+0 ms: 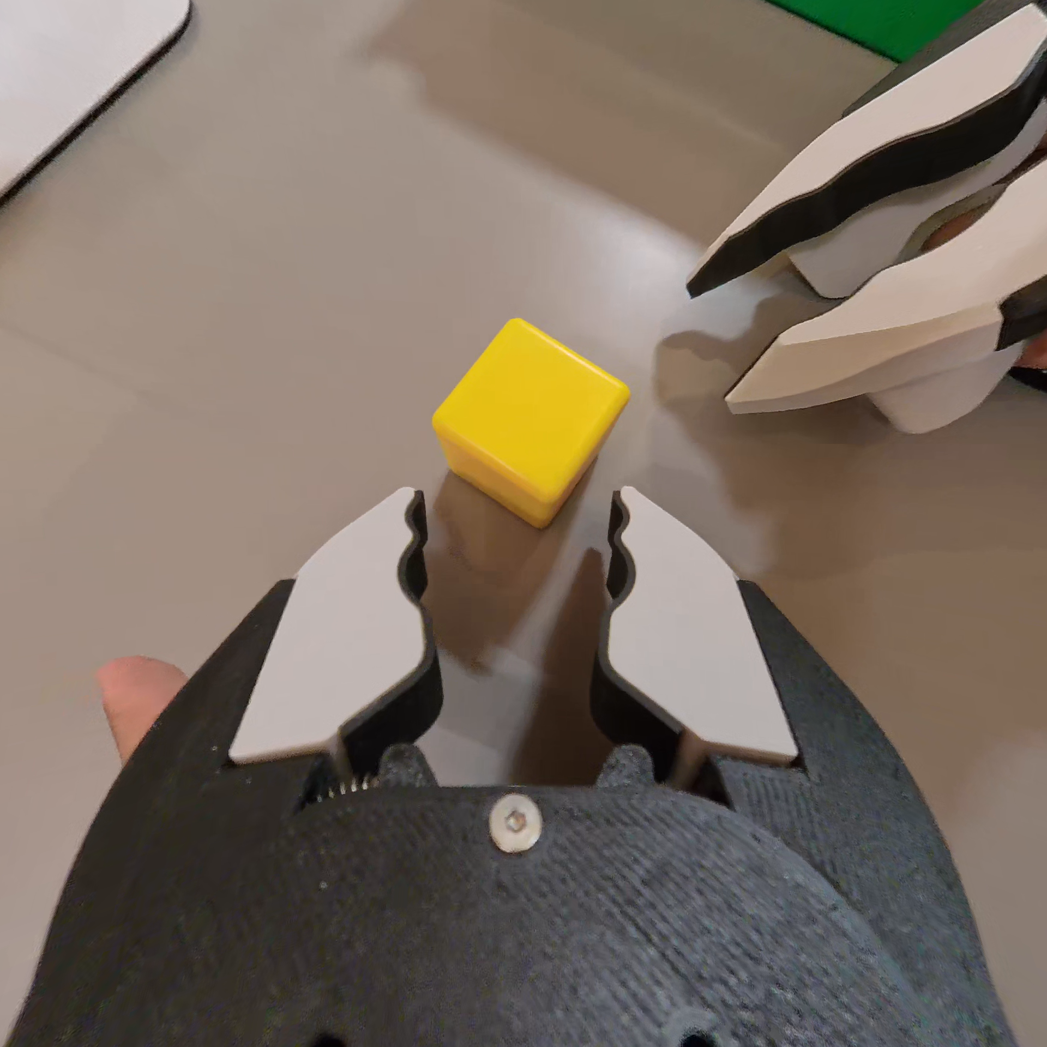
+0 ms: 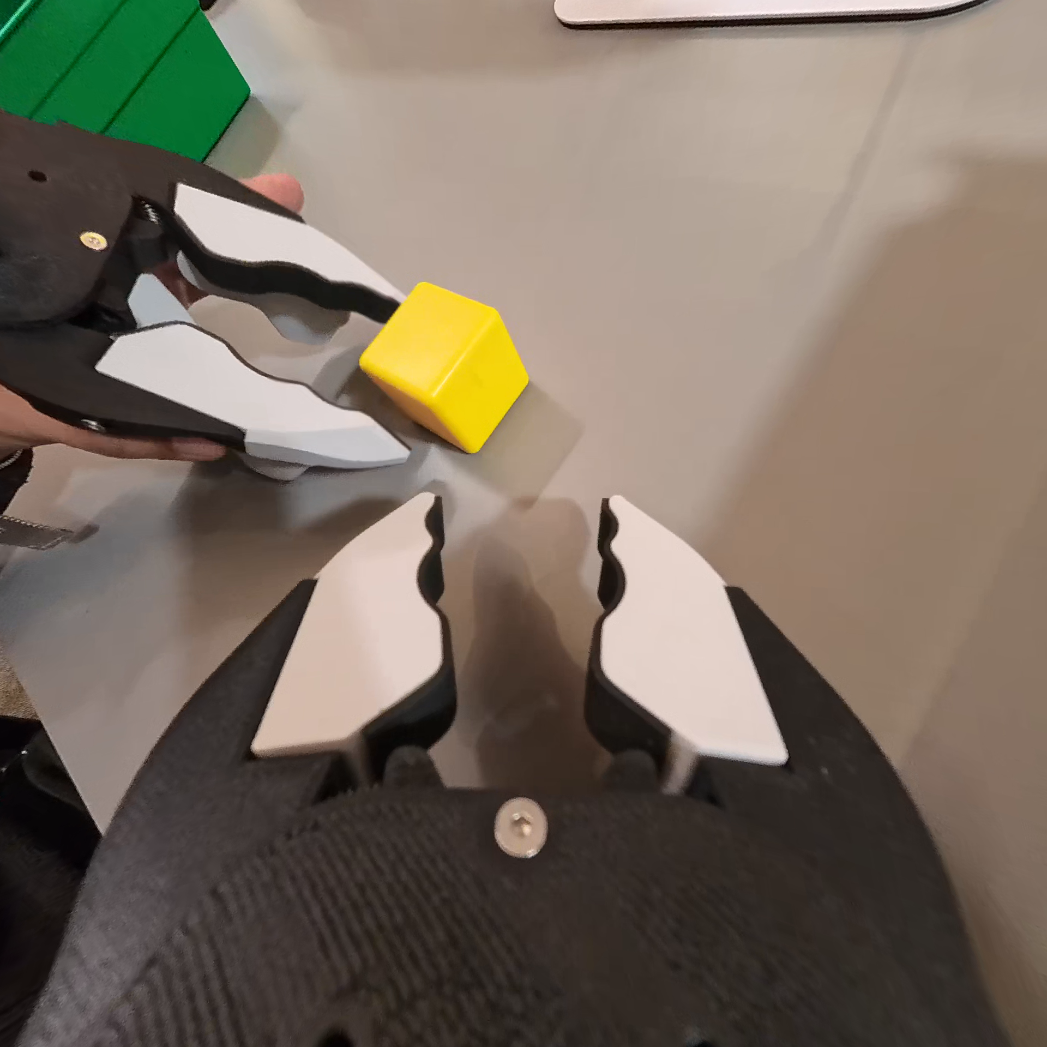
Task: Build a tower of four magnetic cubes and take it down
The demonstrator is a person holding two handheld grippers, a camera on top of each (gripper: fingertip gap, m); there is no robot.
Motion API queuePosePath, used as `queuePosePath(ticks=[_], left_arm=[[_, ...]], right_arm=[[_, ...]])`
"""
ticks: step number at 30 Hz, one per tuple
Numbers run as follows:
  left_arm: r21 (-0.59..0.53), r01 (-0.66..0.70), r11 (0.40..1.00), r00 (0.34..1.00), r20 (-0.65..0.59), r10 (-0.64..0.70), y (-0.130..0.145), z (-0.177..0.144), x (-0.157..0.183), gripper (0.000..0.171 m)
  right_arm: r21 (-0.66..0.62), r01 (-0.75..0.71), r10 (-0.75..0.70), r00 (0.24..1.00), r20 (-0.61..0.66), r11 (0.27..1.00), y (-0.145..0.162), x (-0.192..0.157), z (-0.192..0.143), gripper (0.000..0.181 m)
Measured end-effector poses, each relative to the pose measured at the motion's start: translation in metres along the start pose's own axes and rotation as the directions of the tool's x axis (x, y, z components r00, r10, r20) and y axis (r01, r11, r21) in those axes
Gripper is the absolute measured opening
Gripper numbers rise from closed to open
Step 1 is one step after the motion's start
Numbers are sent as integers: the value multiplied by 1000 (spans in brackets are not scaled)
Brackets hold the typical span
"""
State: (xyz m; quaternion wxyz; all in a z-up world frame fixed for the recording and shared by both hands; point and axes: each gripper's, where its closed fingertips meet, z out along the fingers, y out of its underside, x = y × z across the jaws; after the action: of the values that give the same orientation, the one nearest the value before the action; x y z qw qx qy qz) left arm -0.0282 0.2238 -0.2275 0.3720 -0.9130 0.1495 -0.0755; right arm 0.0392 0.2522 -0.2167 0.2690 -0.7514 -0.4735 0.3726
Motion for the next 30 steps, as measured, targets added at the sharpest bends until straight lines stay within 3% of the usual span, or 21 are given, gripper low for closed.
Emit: queuePosePath(ticks=[10,20,26,30], left_arm=[[1,77,997,989,-123,-77,-1,1,15,54],[-32,79,996,989,-122,-82,6,2,13,59],[81,113,990,993,-46,-109,-18,-16,1,69],[236,130,963,985,82,-153,-40,-56,-16,67]], right_arm=[[16,28,-28,999,23,999,-2,-8,0,55],[11,9,-9,1000,29,1000,-2,-6,1,56],[-1,-15,15,999,36,1000,-1,-5,2,57],[19,6,-6,1000,3,1000,-3,-3,0,57]])
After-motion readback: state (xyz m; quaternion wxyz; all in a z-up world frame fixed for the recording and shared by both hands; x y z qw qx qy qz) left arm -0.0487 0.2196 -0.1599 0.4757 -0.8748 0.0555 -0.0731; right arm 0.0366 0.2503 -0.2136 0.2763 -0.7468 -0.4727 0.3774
